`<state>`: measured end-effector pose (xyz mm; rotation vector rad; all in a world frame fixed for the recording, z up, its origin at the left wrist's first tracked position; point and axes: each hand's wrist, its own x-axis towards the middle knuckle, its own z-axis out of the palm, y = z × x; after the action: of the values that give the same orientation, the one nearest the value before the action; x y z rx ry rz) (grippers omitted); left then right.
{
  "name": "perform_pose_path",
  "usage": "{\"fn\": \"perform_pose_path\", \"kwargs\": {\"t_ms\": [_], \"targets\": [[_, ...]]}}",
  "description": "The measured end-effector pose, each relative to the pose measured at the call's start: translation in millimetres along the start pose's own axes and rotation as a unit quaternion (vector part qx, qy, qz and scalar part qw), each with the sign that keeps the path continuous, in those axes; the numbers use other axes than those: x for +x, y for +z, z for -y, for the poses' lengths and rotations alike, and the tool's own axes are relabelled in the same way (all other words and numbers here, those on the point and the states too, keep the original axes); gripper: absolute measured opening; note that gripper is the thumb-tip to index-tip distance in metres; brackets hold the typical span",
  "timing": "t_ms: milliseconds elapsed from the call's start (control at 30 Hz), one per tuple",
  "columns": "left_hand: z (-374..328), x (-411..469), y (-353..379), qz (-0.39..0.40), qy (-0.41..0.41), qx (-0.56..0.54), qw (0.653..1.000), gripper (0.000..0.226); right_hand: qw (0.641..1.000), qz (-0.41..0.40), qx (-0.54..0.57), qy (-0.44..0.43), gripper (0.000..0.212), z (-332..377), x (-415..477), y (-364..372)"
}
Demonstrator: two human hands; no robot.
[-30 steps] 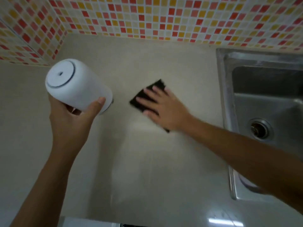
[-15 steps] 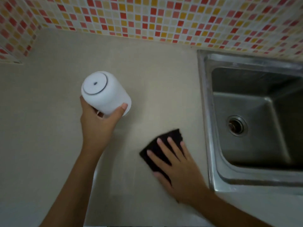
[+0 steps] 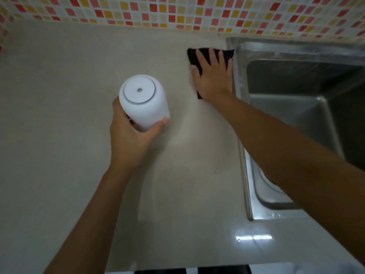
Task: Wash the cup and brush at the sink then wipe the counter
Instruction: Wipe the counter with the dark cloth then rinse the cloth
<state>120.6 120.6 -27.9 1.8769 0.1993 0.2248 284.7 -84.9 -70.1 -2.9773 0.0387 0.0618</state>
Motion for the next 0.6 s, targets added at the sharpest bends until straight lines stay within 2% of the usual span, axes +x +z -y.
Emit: {"fn": "perform_pose_path", "kwargs": {"t_ms": [200, 400, 600], "targets": [[2, 1, 7, 0.008, 0.011, 0.015, 1.000, 0.089, 1.000, -0.026, -0.002, -0.002, 0.057, -5, -31, 3], [4, 1, 7, 0.017, 0.013, 0.021, 1.000, 0.089, 0.999, -0.034, 0.008, -0.028, 0.055, -6, -141, 2], [1, 0, 1, 0.044, -0.018, 0.041, 0.998, 0.091, 0.999, 0.012, -0.005, -0.046, 0.058, -2, -236, 3]]}}
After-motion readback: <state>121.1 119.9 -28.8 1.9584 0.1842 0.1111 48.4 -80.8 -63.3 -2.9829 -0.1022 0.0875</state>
